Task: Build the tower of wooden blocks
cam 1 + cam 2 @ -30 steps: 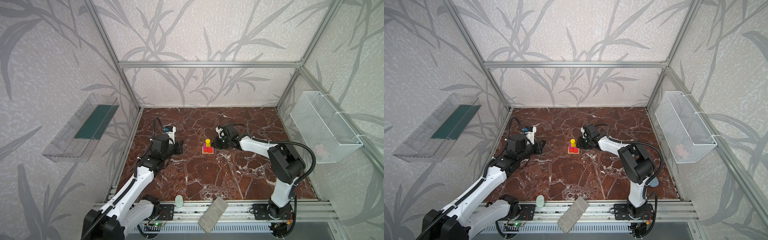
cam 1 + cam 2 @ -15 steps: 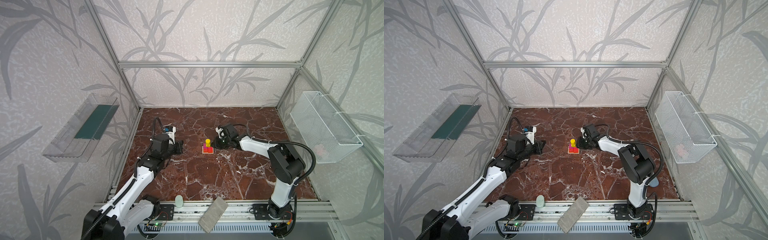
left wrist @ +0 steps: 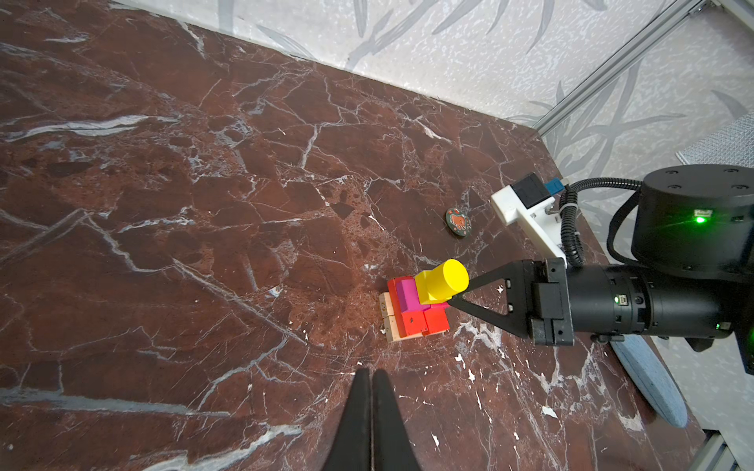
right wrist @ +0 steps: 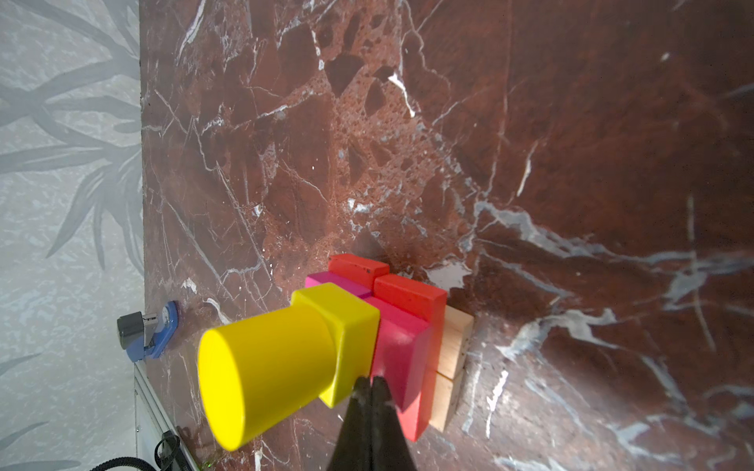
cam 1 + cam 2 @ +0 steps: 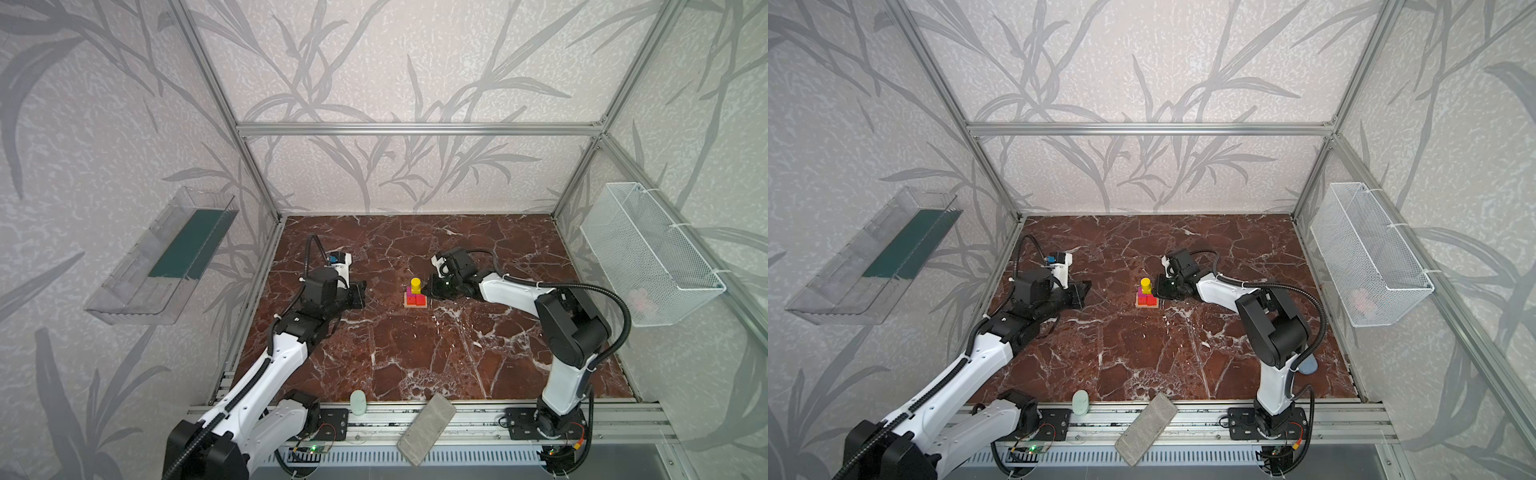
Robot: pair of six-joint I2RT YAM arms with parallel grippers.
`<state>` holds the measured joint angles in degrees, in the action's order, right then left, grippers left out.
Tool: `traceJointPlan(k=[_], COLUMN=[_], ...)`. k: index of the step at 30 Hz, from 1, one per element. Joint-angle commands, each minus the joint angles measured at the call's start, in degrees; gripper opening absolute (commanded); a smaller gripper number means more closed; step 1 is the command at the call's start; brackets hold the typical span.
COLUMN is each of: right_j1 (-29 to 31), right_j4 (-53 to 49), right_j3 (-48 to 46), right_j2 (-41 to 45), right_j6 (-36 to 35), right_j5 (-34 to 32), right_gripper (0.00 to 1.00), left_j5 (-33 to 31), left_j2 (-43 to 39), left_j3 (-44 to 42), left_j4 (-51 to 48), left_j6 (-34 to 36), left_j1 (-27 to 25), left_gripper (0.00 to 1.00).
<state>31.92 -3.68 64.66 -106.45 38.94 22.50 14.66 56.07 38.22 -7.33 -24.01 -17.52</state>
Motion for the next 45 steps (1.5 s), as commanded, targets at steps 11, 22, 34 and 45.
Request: traceJointPlan(k=[11, 22, 34, 45], right_j1=[-0.33, -3.37, -13.89, -27.31], right_j4=[-3.89, -8.33, -16.16, -18.04], right_j3=[-1.0, -5.65, -13.08, -16.88], right_j2=[5.38, 17.04, 35.78, 41.32], right_j6=[-2.0, -5.39, -12.25, -19.81], right_j5=[-2.59, -4.98, -9.64, -16.37], right_gripper=[0.0, 0.0, 0.19, 0.99], left_j5=[-1.55, -3.61, -13.68, -28.29], left_j2=[-3.05, -3.78, -3.95, -0.99], left_j3=[1.6, 1.98, 2.21, 0.56], left_j4=[-1.7, -3.9, -8.98, -6.91], left_j6=[1.42, 2.7, 5.88, 8.68], left_j1=[-0.06, -0.06, 0.03, 0.79], left_gripper=[0.0, 0.0, 0.38, 0.99])
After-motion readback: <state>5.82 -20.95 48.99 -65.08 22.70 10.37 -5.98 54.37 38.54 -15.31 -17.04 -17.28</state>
